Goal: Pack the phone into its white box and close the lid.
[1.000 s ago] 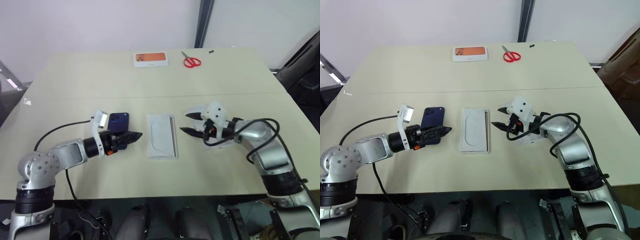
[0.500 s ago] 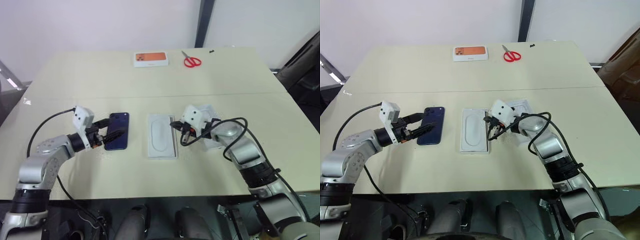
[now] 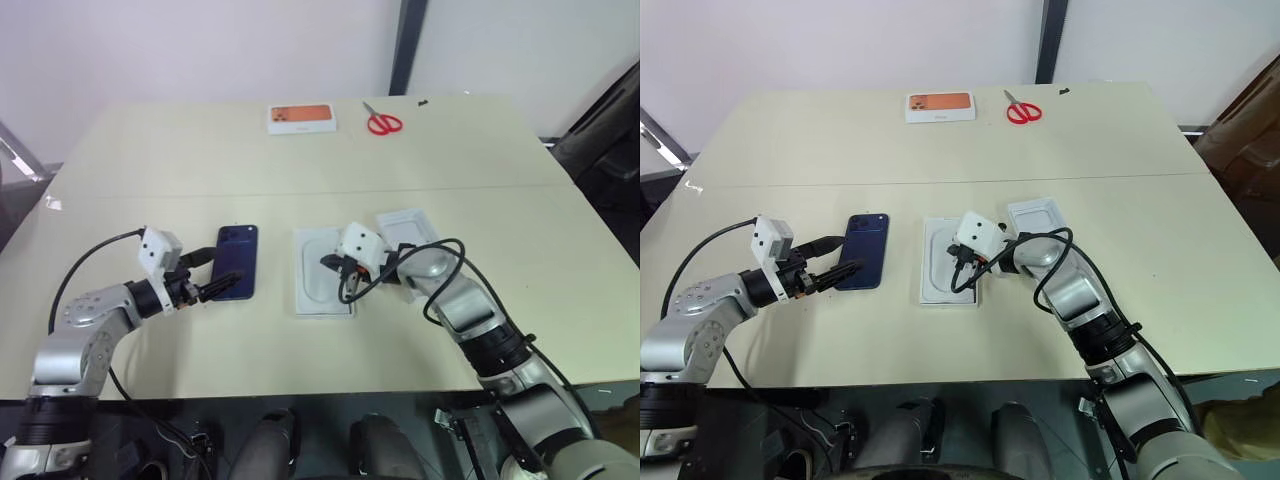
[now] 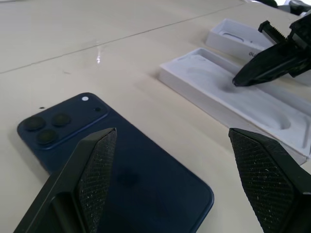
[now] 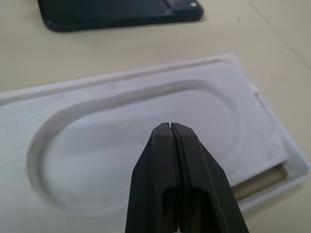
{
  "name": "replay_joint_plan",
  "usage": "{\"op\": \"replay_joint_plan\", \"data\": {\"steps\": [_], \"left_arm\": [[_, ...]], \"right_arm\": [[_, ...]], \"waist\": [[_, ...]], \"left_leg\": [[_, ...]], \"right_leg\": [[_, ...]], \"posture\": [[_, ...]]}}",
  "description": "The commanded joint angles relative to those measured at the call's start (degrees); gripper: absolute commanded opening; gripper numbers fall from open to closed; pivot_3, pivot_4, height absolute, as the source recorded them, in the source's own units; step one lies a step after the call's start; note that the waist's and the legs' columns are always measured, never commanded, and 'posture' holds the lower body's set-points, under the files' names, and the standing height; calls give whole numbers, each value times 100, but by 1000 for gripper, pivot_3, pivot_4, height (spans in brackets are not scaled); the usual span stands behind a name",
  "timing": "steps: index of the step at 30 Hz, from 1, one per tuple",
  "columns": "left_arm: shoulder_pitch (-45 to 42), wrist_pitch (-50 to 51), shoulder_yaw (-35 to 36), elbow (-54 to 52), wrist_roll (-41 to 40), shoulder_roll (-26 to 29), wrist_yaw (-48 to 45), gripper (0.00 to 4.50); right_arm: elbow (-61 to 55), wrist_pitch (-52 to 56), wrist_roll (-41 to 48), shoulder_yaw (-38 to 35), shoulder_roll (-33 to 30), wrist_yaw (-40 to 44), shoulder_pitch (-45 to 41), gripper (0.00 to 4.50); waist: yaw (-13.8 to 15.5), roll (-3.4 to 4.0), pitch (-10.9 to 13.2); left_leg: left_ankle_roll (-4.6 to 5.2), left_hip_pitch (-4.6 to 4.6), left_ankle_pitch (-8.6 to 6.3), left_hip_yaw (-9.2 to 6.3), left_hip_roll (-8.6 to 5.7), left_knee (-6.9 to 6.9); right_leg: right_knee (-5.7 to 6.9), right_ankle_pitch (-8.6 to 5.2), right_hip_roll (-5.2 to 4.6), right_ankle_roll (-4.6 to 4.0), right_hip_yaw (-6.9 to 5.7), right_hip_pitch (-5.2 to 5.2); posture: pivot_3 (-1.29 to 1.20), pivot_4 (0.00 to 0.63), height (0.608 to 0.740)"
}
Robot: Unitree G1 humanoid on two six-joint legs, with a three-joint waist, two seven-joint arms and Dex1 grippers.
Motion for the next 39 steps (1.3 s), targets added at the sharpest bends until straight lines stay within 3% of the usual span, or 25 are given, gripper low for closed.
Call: {"op": "replay_joint_plan", "data": {"steps": [1, 11, 17, 25, 30, 36, 39], "left_arm": [[-15, -128, 23, -198, 88, 0, -21, 3899], [-94, -119, -85, -240, 285, -153, 57, 3899], [-218, -92, -113, -170, 342, -212, 68, 3899], [-292, 97, -130, -182, 327, -193, 88, 3899], [-512, 439, -32, 9, 358, -110, 292, 3899], [-1313, 2216, 635, 1205, -534, 228, 320, 3899], [-1615, 2661, 768, 1680, -593, 280, 477, 3899]], "right_arm": [[-95, 94, -262, 189, 49, -49, -149, 47], [-747, 601, -735, 521, -631, 539, -239, 47], [-929, 574, -677, 497, -696, 708, -145, 47], [-669, 530, -554, 120, 2, 155, -539, 47], [-169, 73, -839, 278, 32, -145, -573, 47], [698, -76, -418, -299, 831, -638, -1370, 47], [1241, -109, -346, -212, 1394, -701, -1725, 47]], "waist": [[-6, 0, 0], [6, 1, 0], [-1, 1, 0], [-15, 1, 1], [9, 1, 1], [-87, 2, 3], [-182, 2, 3]], "left_leg": [[0, 0, 0, 0, 0, 0], [5, 0, -3, -3, 0, 1], [9, 0, -6, -3, -1, 1], [7, 0, -4, -3, 0, -3], [7, 1, -4, -5, -2, 2], [-15, -2, 9, -4, 0, -5], [-35, -1, 21, -7, 3, -9]], "right_leg": [[0, 0, 0, 0, 0, 0], [-1, 0, 0, 0, -3, -1], [0, 0, 0, 0, -3, 6], [3, 0, 1, 0, -2, 0], [1, 0, 0, 0, -6, -6], [20, 0, 8, 1, -2, -13], [21, 0, 11, 1, -5, -14]], "posture": [[0, 150, 734], [0, 150, 734], [0, 150, 734], [0, 150, 734], [0, 150, 734], [0, 150, 734], [0, 150, 734]]}}
